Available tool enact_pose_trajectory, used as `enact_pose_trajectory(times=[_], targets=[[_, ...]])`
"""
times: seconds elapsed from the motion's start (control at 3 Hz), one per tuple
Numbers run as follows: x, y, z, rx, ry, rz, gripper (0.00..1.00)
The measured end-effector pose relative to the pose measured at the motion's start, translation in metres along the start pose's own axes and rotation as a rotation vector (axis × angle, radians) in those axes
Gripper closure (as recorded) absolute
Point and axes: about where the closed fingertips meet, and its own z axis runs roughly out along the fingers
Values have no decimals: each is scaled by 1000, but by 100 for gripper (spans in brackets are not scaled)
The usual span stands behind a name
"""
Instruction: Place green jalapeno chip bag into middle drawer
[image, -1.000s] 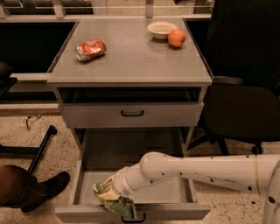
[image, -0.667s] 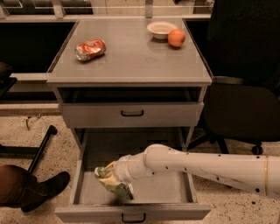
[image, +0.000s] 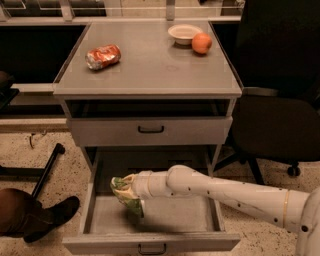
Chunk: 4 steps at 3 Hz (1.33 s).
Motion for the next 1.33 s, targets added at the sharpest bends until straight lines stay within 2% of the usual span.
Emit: enact_pose_trajectory(times=[0.33, 0.67, 1.0, 1.33], targets=[[36, -13, 47, -20, -54, 47, 100], [60, -6, 80, -36, -43, 68, 100], [60, -5, 82, -38, -43, 68, 100], [60, -5, 82, -38, -43, 68, 81]])
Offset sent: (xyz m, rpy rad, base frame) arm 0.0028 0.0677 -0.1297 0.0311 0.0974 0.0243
